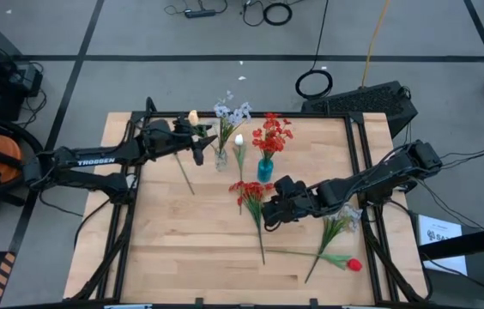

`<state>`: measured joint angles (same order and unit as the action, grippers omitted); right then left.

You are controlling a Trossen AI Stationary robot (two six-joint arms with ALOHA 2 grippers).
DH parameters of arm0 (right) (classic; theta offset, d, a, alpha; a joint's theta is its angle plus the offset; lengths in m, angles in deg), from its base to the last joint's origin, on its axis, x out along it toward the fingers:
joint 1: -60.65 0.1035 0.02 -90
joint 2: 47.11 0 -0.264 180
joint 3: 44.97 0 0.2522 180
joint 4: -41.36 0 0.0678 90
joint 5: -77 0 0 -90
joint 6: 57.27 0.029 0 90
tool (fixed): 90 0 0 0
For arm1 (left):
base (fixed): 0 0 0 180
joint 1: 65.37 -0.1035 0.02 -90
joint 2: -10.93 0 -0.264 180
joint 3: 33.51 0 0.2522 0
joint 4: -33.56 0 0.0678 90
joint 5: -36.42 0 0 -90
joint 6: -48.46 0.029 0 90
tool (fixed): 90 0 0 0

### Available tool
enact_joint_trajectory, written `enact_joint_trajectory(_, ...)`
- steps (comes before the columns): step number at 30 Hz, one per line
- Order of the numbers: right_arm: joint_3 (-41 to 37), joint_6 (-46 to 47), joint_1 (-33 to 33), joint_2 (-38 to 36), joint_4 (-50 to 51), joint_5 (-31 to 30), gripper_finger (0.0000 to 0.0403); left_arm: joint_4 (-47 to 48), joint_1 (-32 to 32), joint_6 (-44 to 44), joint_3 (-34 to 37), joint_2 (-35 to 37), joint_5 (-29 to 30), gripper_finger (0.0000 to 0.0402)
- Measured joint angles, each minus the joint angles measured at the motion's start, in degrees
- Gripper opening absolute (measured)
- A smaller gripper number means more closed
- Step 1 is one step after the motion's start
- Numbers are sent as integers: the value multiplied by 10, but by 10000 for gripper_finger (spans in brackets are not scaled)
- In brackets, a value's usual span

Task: Sort flowers into vase by color
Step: Put the yellow tulip into the transparent vase, then put the red flowers into the blue vase

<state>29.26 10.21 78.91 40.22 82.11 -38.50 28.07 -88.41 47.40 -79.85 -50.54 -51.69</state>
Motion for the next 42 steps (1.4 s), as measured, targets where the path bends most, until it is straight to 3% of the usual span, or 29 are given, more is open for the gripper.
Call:
enact_joint_trajectory(10, 43, -46, -14, 0, 7, 1, 175, 128, 66, -2, 0, 113, 62, 197)
enact_joint_trajectory(17, 119, -58, -20, 51, 67, 2, 162, 244, 106, -31, -1, 172, 133, 196)
enact_joint_trajectory(25, 225, 62, -27, 180, 213, 56, 160, 385, 121, -106, -1, 197, 135, 196)
enact_joint_trajectory(33, 231, 133, -42, 252, 209, 140, 160, 464, 142, -122, -1, 219, 101, 196)
enact_joint_trajectory(42, 231, 148, -51, 281, 143, 153, 160, 473, 152, -109, -1, 233, 99, 196)
